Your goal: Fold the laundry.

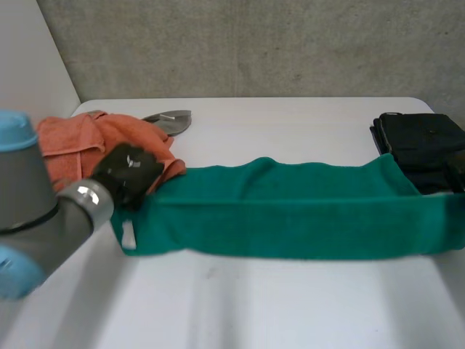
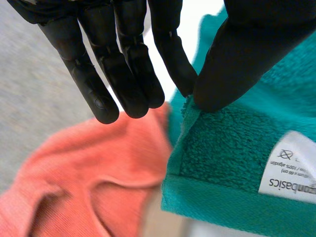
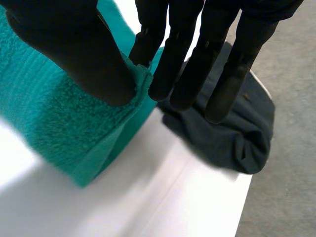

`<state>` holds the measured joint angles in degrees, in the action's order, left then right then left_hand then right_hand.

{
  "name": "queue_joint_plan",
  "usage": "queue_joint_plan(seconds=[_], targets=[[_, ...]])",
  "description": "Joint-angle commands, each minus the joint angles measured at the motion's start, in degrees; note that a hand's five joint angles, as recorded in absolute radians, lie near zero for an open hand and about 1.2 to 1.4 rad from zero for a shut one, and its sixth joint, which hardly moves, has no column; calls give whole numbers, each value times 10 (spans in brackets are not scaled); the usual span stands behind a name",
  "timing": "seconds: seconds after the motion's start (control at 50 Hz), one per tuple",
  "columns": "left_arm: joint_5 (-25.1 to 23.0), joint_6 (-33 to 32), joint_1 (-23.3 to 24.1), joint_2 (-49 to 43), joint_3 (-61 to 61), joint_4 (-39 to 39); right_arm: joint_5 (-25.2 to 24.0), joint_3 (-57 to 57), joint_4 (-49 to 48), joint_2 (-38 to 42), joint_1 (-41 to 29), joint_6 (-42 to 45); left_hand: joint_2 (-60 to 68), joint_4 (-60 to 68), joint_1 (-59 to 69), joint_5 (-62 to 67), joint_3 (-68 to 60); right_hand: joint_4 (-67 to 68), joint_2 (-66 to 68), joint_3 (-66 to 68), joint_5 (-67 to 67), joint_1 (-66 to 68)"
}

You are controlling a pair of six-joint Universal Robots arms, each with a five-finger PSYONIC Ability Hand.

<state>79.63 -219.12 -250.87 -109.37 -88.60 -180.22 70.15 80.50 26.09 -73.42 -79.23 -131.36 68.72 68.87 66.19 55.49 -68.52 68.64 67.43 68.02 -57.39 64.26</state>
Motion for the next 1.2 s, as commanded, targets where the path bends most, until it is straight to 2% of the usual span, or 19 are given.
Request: queue_joint_plan(seconds=[0.02,0.12,0.26,0.38,0.4,0.42,0.44,0.46,0.56,0.66,0.8,0.92,1.04,1.16,1.2], targets=[[-2,5,6,-95,172,-64,93,-109,-82,80,-87,-43,113,111,138,145,-115,114,126,120,-126,157],[-5,5,10,-193,283,-66,123,-137,-161,120,-115,-48,113,111,138,145,-115,114,126,120,-126,157],[-6,5,28,-293,352,-69,154,-168,-267,207,-143,-51,113,111,138,145,-115,114,126,120,-126,157],[-5,6,35,-351,400,-106,176,-212,-327,272,-150,-48,113,111,138,145,-115,114,126,120,-126,157],[-5,6,37,-356,407,-114,180,-217,-333,277,-151,-48,113,111,138,145,-115,-69,-57,-63,56,-25],[-2,5,40,-362,416,-126,185,-222,-340,282,-152,-49,-182,-183,-156,-149,180,-319,-307,-313,306,-275],[2,5,42,-364,420,-133,193,-227,-346,288,-153,-49,-411,-413,-386,-379,409,-550,-537,-543,537,-506],[3,6,43,-363,423,-139,208,-234,-357,290,-156,-50,-587,-589,-562,-555,585,-586,-574,-580,574,-543],[17,26,54,-350,417,-173,228,-227,-374,256,-171,-57,-587,-589,-562,-555,585,-586,-574,-580,574,-543],[39,89,57,-247,337,-171,221,-169,-348,172,-171,-69,-587,-589,-562,-555,585,-586,-574,-580,574,-543],[37,130,57,-131,195,-173,128,-47,-221,65,-158,-80,-587,-589,-562,-555,585,-577,-565,-571,565,-534],[34,135,53,-90,99,-172,73,57,-138,38,-84,-87,-565,-566,-540,-533,563,-431,-419,-425,418,-387],[30,137,52,-90,44,-170,25,128,-195,42,-55,-79,-568,-570,-543,-536,566,-424,-412,-418,412,-380],[23,138,53,-92,27,-171,5,164,-284,53,-33,-78,-573,-575,-548,-541,571,-401,-388,-394,388,-357],[22,139,53,-92,28,-172,-2,164,-316,80,-33,-78,-573,-575,-548,-541,571,-379,-367,-373,366,-335]])
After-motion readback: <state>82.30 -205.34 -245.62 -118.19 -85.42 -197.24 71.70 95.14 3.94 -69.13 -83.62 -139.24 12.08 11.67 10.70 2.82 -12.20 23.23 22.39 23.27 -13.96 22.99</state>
